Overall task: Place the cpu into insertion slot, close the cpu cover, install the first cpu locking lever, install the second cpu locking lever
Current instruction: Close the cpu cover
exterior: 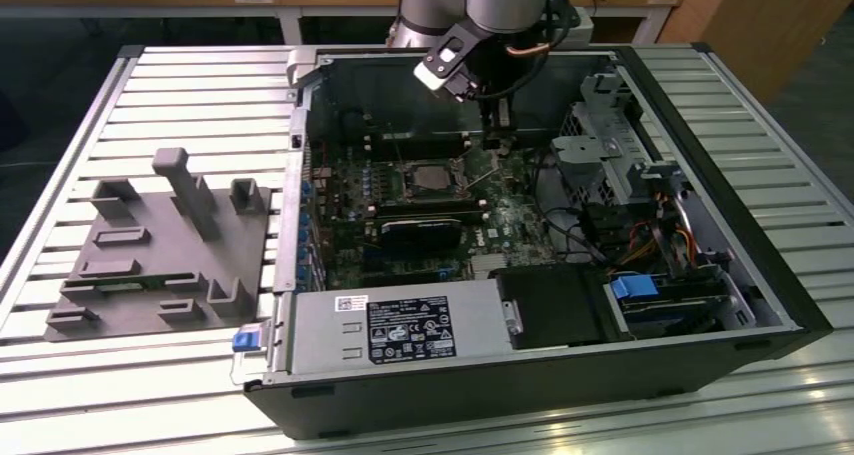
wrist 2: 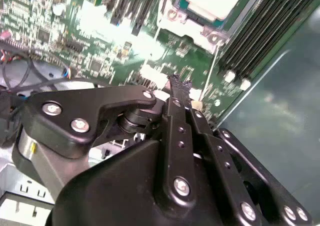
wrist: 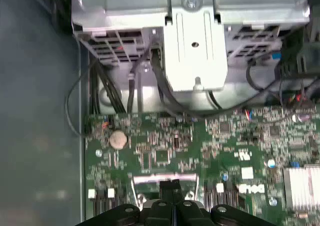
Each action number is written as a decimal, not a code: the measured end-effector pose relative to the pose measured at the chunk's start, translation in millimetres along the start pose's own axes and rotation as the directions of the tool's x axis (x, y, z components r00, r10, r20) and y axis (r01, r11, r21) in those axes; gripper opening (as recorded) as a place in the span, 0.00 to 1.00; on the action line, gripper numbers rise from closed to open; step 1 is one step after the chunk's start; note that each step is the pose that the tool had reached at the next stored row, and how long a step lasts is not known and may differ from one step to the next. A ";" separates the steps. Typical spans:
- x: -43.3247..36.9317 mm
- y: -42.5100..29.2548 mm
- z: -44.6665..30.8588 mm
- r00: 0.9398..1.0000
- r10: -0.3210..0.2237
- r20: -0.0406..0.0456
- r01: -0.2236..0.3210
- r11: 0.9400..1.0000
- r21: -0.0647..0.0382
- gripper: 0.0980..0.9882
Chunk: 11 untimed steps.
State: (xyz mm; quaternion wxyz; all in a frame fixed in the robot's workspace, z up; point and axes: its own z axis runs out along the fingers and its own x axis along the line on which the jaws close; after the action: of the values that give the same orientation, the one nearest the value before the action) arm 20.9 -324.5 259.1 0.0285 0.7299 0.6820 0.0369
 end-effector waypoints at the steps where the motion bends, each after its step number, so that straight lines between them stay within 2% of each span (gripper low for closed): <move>1: 0.0 0.5 0.0 1.000 0.000 0.000 0.000 1.000 0.000 0.01; 11: 0.2 2.8 0.2 1.000 0.000 0.000 0.000 1.000 0.000 0.01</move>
State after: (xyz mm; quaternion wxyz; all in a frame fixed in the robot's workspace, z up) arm 23.7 -324.5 259.2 0.0285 0.7299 0.6819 0.0368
